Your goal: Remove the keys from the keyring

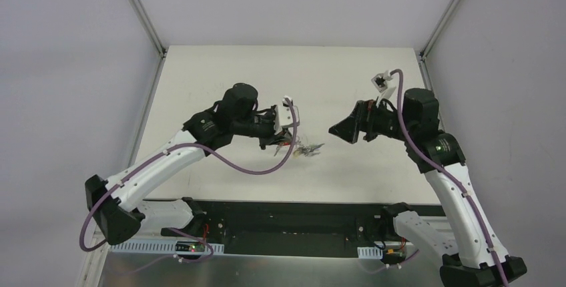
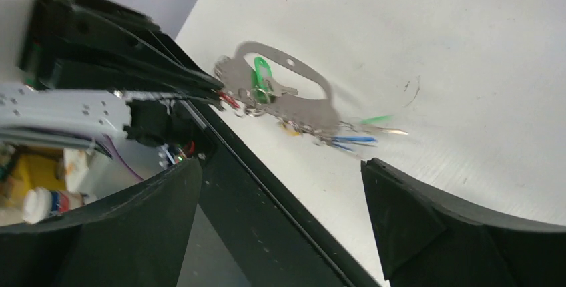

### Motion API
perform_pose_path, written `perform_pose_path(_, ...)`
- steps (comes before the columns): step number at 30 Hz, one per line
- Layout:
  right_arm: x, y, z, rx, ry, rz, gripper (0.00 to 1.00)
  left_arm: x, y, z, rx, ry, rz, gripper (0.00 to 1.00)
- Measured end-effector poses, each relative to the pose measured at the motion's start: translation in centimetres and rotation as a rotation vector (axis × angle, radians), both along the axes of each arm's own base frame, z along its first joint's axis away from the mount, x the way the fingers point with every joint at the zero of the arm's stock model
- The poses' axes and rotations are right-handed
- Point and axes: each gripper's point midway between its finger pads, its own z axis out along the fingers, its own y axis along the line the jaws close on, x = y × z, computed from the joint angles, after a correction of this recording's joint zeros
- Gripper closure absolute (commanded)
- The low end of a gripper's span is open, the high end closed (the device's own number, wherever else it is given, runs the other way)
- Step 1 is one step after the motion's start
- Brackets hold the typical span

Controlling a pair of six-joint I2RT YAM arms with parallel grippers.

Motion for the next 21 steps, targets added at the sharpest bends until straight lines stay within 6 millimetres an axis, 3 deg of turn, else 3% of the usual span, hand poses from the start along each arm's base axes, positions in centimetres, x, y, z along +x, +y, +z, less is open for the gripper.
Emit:
perform_pose_path(5,-1.3,1.1,-1.0,-0.031,-0.194,0.163,0.02,-2.3,2.8,1.6,0.046,-0.065,-0.049,1.0)
perform_pose_path(10,-2.1,3.7,0.5,0.016,-0.359,0.318,0.02,-3.2,4.0,1.0,0.098,-0.067,-0.075,1.0)
perform_pose_path(12,-2.8,5.3,0.3,0.025,-0.414,0.388,0.01,-3.4,4.3,0.6,0.115,-0.058,-0.08,1.0)
perform_pose_path(16,-4.2,7.8,-3.0,0.009,-0.461,0.477,0.01,-3.6,4.5,0.7,0.127,-0.048,-0.082,1.0)
perform_pose_path(21,-4.6,9.8,-6.5,-0.055,-0.48,0.496,0.01,-3.5,4.1,2.3,0.095,-0.072,-0.09,1.0)
